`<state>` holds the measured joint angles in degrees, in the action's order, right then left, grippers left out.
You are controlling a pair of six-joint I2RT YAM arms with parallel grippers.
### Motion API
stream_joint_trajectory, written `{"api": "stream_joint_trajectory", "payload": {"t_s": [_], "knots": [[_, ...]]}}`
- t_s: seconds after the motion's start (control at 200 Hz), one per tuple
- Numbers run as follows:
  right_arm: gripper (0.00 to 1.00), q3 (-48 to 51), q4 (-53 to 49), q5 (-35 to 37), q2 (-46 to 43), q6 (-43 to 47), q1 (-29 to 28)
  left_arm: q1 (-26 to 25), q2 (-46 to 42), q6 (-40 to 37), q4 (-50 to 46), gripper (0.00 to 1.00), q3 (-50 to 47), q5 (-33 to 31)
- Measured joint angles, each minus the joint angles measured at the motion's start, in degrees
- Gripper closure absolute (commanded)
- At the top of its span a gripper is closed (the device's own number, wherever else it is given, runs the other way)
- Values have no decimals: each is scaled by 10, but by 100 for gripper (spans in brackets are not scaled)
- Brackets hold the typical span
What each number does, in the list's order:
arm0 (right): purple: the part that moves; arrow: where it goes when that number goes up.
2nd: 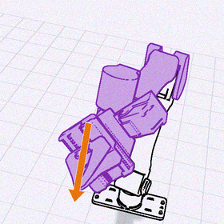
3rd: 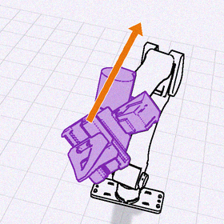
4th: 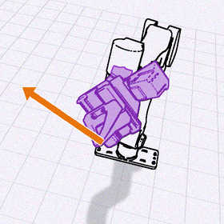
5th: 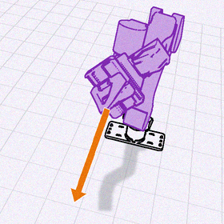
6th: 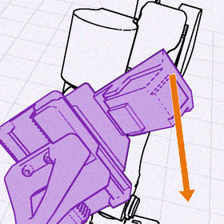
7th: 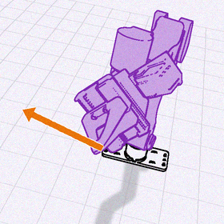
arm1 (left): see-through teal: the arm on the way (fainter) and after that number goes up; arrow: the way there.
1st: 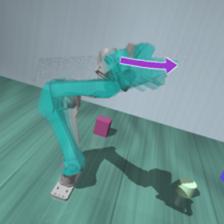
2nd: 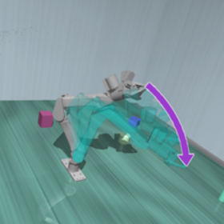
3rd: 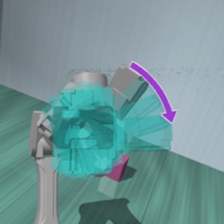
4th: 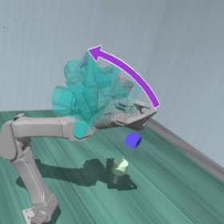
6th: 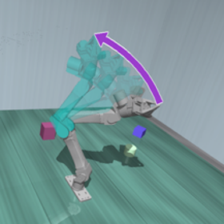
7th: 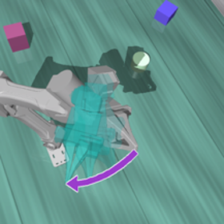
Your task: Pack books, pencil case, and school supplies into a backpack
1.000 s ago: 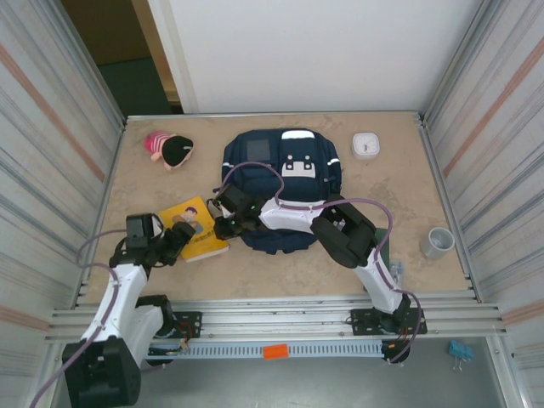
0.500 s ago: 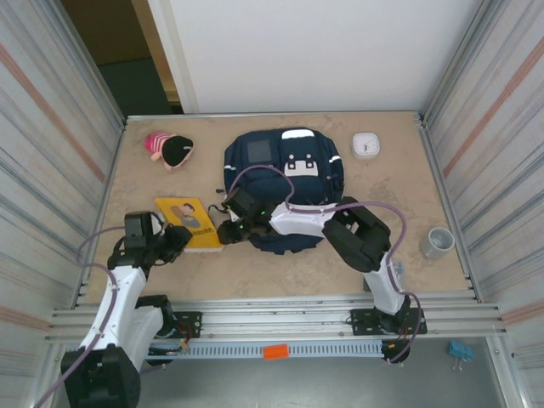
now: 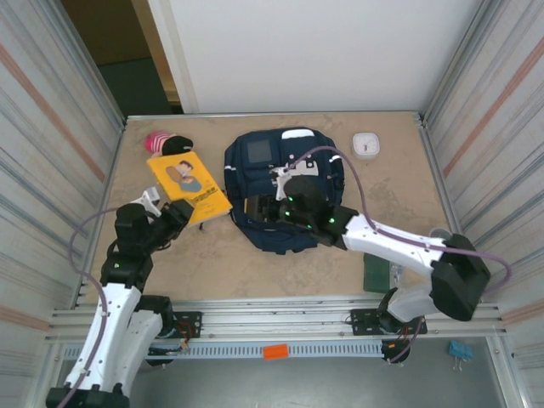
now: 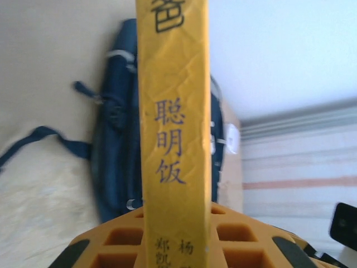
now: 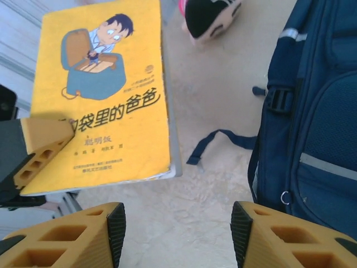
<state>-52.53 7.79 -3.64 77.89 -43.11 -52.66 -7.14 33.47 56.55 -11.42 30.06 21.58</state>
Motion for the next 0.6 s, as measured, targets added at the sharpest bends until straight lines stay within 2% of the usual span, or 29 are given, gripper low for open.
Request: {"api": "stream_joint_trajectory", "payload": {"t_s": [0.135,0.286,0.501,0.601], "knots": [[39,117,90,17,-73,-47,1,-98,14,20,135,100,-39,-55],[34,187,131,37,-113,-117,0,-152,96,46,285,100,-82,-88],[7,274,213,100,-173,-235,-54,-228,206,95,420,100,-107,-162],[4,271,209,136,-178,-269,-80,-254,235,126,476,100,-111,-192]]}}
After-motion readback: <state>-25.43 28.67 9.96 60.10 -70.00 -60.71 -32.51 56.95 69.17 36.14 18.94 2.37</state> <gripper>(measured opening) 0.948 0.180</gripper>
